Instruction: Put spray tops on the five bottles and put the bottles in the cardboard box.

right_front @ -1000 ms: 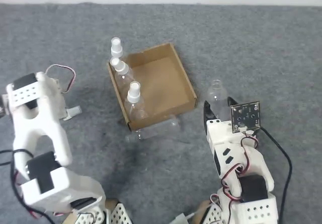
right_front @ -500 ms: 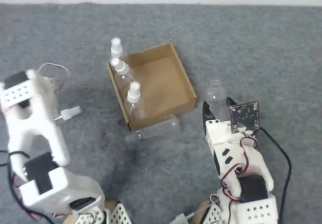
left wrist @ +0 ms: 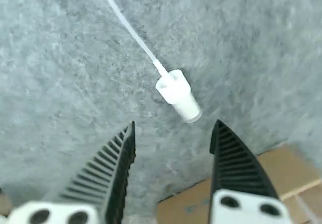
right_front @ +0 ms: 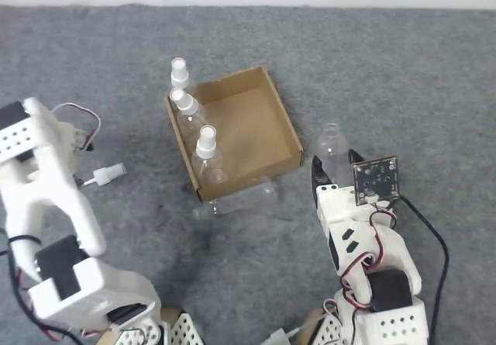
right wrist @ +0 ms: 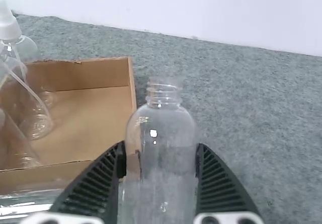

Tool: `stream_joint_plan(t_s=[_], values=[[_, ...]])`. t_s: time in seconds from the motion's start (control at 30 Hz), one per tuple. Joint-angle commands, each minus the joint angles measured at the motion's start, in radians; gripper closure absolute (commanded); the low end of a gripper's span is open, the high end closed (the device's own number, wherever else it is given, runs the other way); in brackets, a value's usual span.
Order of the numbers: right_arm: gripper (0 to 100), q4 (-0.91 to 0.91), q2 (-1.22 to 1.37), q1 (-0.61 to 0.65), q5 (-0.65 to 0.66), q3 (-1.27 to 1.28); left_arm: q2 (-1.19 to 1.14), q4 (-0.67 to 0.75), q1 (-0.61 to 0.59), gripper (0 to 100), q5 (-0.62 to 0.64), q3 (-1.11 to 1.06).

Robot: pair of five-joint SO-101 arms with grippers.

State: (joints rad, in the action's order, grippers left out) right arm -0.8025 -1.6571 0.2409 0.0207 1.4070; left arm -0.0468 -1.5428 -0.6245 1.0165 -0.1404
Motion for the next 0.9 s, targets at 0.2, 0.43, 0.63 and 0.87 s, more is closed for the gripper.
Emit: stream_joint_plan(t_s=[0.2, 0.43, 0.63, 0.87], values=[[95.2, 0.028, -0.021, 0.007, 0.021, -0.009, 0.066, -0.005, -0.006, 77, -0.164, 0.024], [95.3, 0.028, -0.021, 0.004, 0.021, -0.009, 0.066, 0.025, -0.006, 77, -0.373, -0.019], [95.1, 0.03, -0.021, 0.007, 0.021, -0.003, 0.066, 0.112, -0.037, 77, -0.446, -0.074], [95.2, 0.03, -0.021, 0.007, 0.021, -0.002, 0.075, 0.123, -0.049, 77, -0.608, -0.076]])
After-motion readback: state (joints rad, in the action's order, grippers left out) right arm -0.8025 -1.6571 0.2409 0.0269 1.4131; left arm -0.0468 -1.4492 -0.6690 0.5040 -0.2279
